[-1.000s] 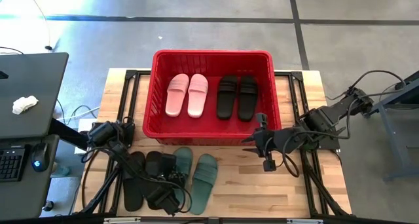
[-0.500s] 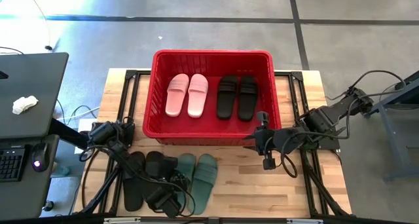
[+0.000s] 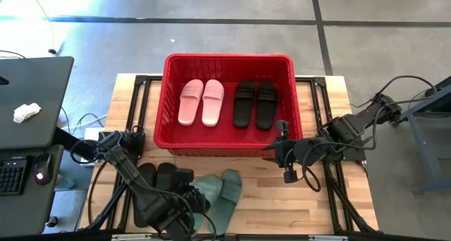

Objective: Pick and place slides into bin
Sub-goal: Put the green slide into the red bin

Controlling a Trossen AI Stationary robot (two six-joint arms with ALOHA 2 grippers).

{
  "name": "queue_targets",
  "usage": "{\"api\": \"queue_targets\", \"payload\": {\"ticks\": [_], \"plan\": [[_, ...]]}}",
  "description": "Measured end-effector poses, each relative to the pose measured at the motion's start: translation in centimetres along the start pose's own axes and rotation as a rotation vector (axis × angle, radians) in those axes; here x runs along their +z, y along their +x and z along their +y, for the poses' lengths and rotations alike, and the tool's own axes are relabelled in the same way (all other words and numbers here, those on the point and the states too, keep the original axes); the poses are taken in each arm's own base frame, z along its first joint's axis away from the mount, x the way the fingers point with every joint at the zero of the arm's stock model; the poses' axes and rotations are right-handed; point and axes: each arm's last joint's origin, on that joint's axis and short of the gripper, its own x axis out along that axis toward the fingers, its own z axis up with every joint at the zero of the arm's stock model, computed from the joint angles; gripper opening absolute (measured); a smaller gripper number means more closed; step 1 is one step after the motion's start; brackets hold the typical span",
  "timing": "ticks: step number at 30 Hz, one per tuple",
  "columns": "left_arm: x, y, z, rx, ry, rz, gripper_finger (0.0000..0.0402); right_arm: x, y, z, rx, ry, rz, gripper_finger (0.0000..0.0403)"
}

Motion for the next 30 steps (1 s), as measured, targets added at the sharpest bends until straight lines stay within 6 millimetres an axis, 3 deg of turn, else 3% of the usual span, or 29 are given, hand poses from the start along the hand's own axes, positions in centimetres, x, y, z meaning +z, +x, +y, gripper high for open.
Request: {"api": "queue_targets", "payload": {"ticks": [12,18,23,30], "plan": [[3.7,-7.1,3.9,-0.041,0.01,-0.308,0.0002,0.0,-0.4,0.1,0.069,-0.013,-0.002,0.0108],[4.1,-8.7,6.9,0.074,-0.015,-0.415,0.0001,-0.1,-2.0,-0.3,0.087,-0.015,-0.043,0.0108],[4.9,-8.3,10.1,0.246,-0.008,-0.429,0.0001,-0.1,-3.2,-0.8,0.084,-0.001,-0.08,0.0108],[6.4,-5.5,15.8,0.511,0.076,-0.301,0.0001,-0.2,-4.1,-1.3,0.06,0.009,-0.104,0.0108]]}}
